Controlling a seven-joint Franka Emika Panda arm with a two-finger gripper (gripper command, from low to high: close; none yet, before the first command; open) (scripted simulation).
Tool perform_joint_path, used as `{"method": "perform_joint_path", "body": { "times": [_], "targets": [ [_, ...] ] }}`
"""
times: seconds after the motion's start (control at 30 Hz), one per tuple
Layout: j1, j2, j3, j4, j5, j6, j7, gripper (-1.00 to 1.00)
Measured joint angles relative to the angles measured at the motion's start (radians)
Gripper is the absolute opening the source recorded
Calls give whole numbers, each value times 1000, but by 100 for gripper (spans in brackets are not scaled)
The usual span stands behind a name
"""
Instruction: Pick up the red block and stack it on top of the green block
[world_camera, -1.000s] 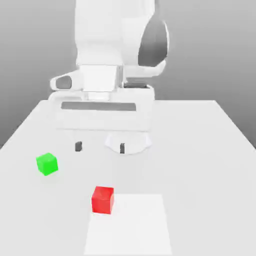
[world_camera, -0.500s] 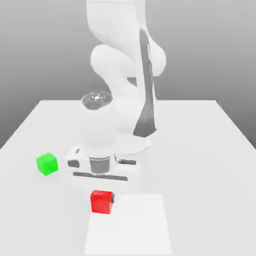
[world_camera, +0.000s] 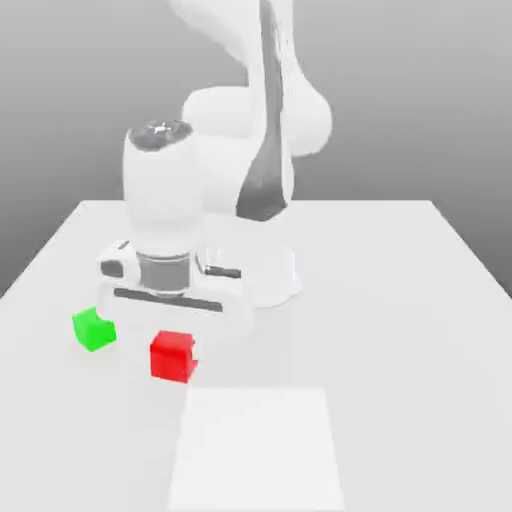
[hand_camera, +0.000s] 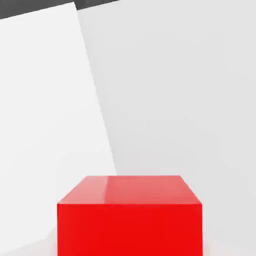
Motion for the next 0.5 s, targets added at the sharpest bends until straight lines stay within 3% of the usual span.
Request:
{"method": "perform_joint_path", "body": {
  "times": [0.5],
  "targets": [
    [-406,-176,-240,-83,-155,-93,32,-100]
  ]
}}
